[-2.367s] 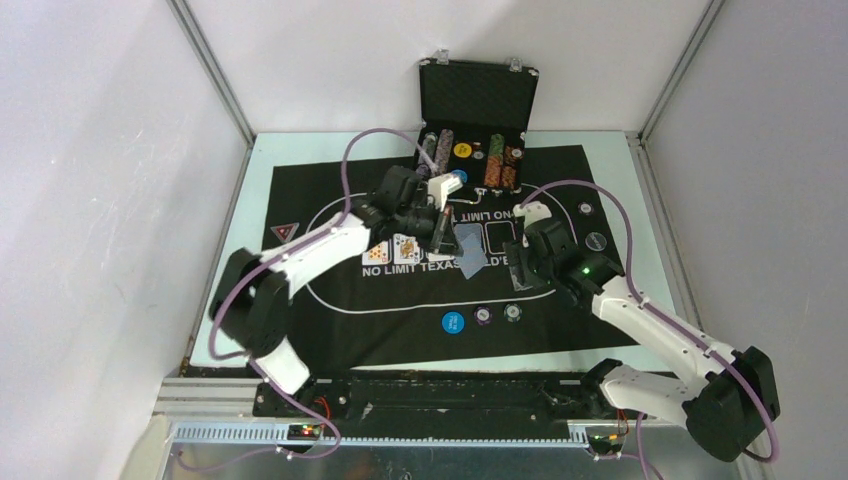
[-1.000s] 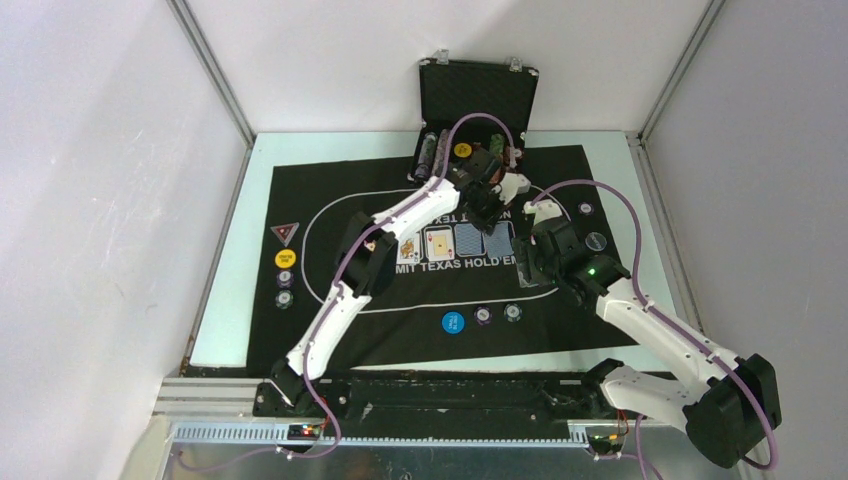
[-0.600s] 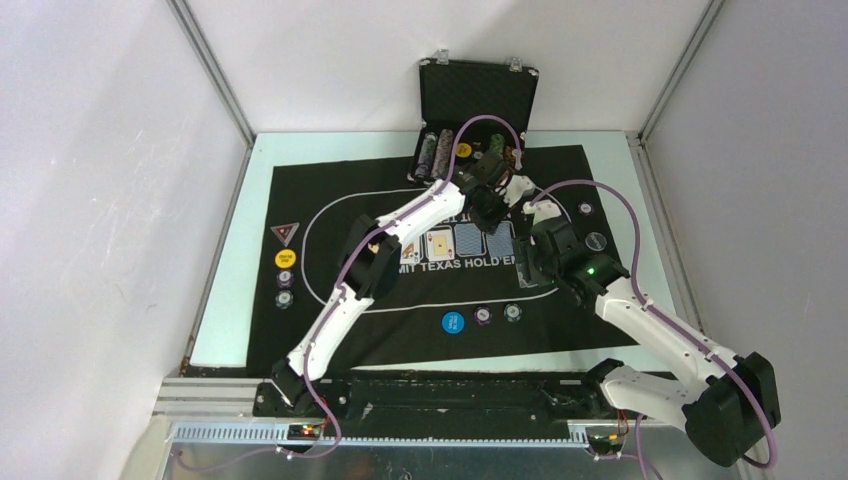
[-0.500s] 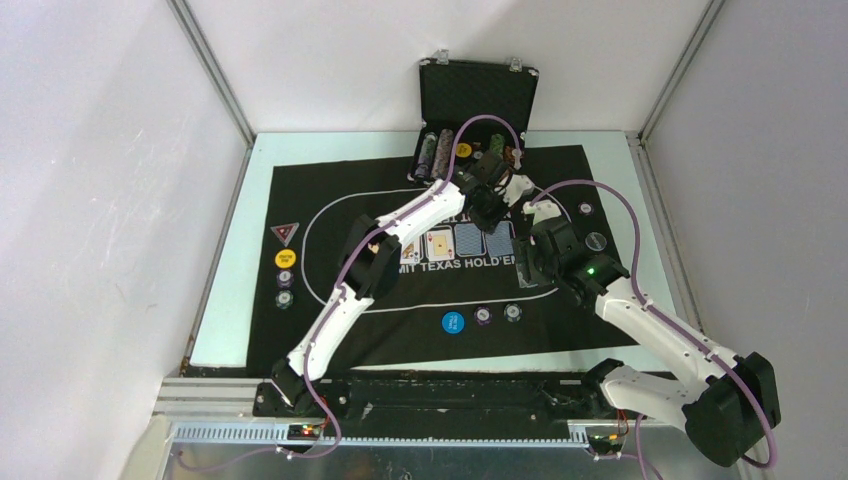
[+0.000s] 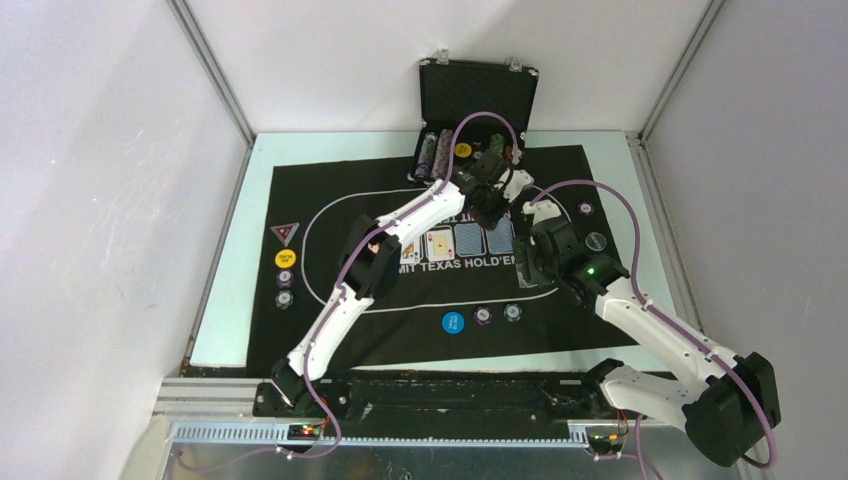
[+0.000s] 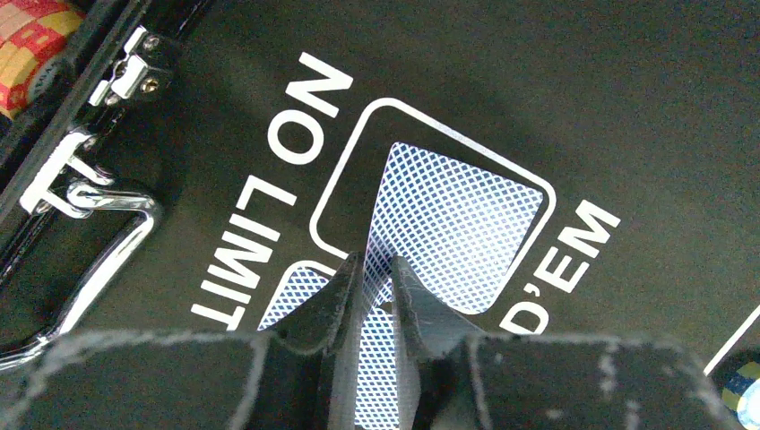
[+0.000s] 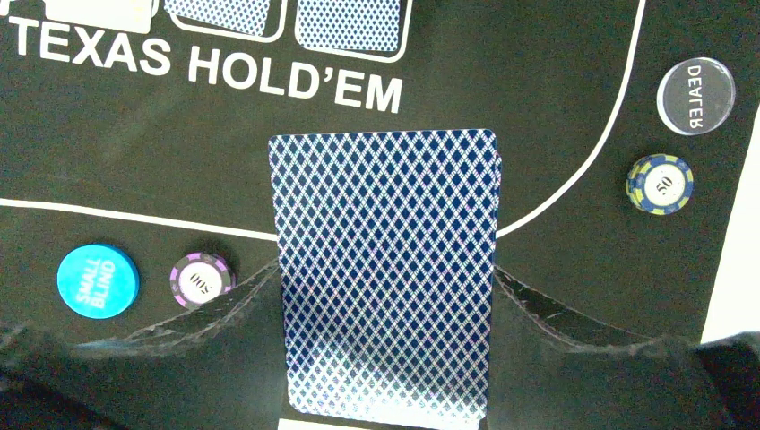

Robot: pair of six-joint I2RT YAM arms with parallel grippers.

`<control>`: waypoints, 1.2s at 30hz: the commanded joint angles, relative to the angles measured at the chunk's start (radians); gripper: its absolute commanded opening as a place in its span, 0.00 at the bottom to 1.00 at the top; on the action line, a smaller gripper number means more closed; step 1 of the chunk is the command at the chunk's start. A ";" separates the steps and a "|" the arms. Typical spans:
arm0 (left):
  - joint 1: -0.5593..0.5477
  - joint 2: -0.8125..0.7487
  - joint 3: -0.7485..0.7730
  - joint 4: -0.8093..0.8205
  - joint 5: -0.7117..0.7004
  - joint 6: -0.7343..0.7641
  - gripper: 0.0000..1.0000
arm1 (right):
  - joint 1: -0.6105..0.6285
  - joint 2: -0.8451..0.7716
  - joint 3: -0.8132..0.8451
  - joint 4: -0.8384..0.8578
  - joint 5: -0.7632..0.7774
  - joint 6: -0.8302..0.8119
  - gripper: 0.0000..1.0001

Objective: Distribute texas hold em gaming equipment

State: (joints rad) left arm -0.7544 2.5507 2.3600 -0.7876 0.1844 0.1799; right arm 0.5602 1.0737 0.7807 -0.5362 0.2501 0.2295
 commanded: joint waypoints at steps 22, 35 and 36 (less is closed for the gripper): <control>-0.036 -0.013 0.053 0.047 -0.239 0.019 0.68 | -0.003 0.000 0.008 0.056 -0.012 0.005 0.00; -0.003 -0.178 -0.145 0.163 -0.016 -0.297 1.00 | -0.006 0.002 0.008 0.054 -0.006 0.010 0.00; 0.001 -0.216 -0.218 0.226 0.005 -0.362 1.00 | -0.005 0.003 0.008 0.054 -0.005 0.011 0.00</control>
State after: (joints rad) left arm -0.7784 2.5053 2.2700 -0.7105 0.0330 0.0475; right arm 0.5598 1.0798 0.7807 -0.5362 0.2344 0.2295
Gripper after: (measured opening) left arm 0.995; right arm 0.658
